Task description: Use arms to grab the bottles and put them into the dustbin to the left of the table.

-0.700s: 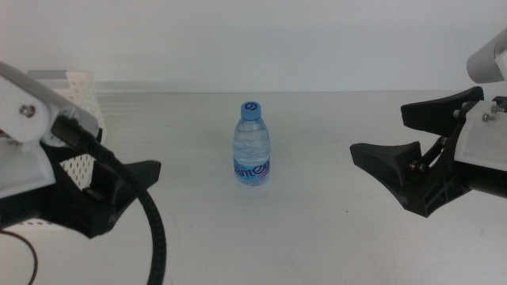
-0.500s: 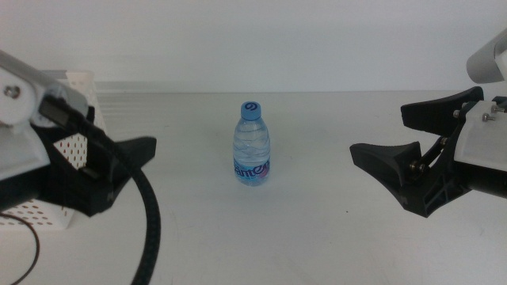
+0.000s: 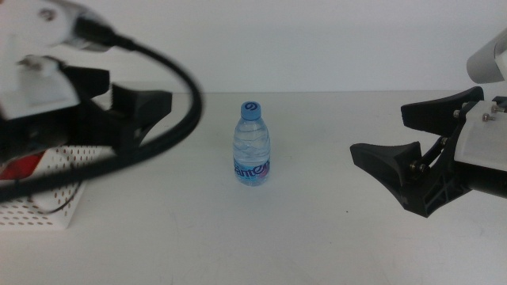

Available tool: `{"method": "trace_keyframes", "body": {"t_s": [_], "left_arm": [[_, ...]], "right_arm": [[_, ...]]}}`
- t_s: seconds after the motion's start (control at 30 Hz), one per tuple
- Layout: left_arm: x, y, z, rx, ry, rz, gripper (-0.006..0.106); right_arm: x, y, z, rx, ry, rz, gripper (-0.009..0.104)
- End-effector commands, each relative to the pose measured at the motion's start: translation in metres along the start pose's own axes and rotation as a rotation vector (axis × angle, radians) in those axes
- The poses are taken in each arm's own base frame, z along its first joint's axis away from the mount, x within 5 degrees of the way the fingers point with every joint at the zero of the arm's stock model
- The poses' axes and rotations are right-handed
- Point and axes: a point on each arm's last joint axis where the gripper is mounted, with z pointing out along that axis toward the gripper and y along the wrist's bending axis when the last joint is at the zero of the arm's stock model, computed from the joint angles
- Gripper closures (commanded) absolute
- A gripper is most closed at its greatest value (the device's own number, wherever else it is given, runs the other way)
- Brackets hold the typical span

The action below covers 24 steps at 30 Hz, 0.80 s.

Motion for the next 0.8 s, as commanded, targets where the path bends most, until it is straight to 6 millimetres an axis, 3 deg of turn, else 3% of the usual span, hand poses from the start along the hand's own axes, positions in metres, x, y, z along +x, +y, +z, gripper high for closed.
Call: {"method": "trace_keyframes", "body": {"t_s": [0.0, 0.27, 0.77], "left_arm": [[-0.02, -0.001, 0.005, -0.024, -0.138, -0.03, 0.01], [0.0, -0.035, 0.034, 0.061, -0.24, 0.056, 0.01], [0.082, -0.031, 0.084, -0.025, -0.242, -0.022, 0.01]], "right_arm": [[-0.015, -0.001, -0.007, 0.015, -0.099, -0.013, 0.02], [-0.015, -0.001, -0.007, 0.015, -0.099, -0.013, 0.02], [-0.014, -0.001, -0.007, 0.015, -0.098, -0.013, 0.02]]}}
